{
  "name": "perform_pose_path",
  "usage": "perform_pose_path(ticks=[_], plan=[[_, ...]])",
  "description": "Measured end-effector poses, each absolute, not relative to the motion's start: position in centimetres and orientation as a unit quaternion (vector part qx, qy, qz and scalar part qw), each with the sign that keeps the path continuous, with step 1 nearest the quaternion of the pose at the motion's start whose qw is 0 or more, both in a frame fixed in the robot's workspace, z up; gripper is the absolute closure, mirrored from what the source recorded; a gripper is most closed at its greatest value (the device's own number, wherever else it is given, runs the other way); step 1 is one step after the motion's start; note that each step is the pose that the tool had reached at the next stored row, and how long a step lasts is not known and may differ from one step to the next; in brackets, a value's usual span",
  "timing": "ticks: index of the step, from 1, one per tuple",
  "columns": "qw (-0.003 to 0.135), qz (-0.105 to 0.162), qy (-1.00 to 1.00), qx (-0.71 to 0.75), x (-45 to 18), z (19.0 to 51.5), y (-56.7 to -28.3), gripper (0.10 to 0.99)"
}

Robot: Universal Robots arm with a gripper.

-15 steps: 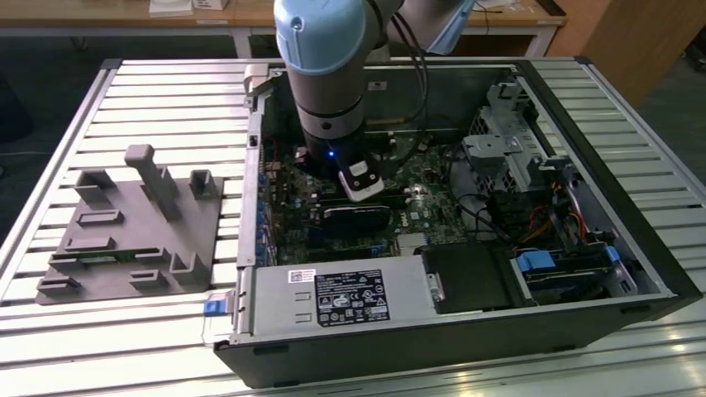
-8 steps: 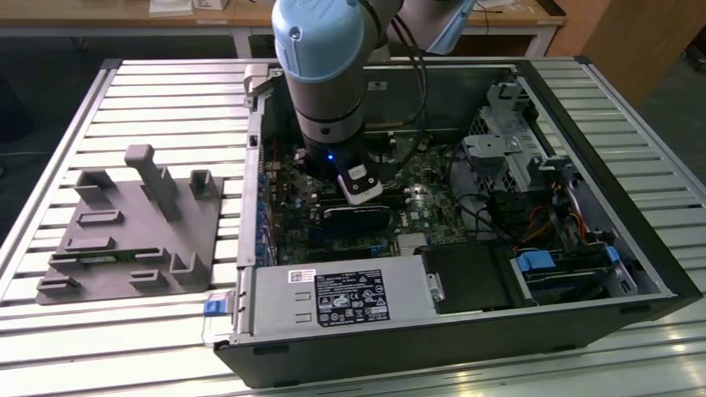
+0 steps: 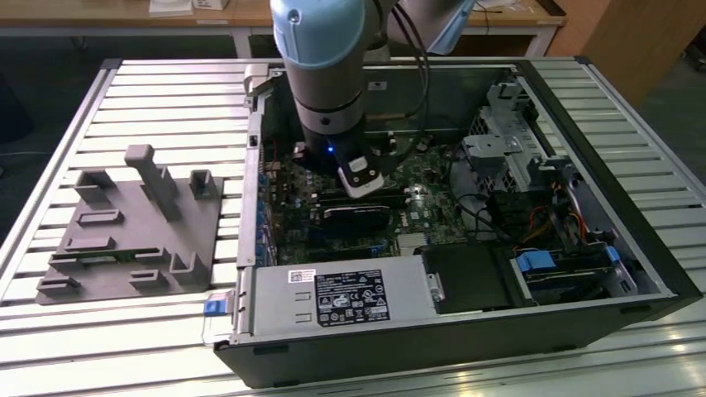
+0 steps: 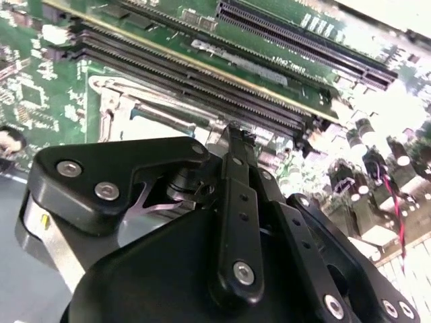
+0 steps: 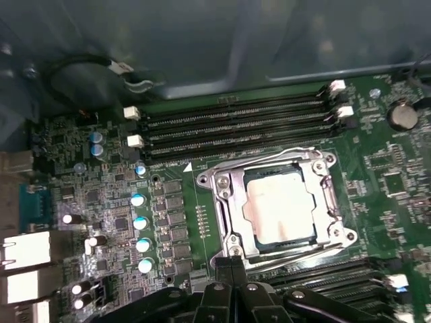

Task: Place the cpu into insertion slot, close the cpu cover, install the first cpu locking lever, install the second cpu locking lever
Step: 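Install the second cpu locking lever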

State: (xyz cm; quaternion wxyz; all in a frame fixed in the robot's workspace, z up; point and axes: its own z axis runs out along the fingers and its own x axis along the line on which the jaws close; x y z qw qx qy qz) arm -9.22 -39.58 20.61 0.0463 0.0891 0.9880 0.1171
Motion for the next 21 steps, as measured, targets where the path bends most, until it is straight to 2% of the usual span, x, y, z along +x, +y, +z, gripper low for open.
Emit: perform_pose_path(ticks=[6,21], plan=[[0.046,0.114,0.988,0.090,-9.1,21.7,-39.6,0.980],[0.044,0.109,0.988,0.096,-6.6,21.8,-39.7,0.980]])
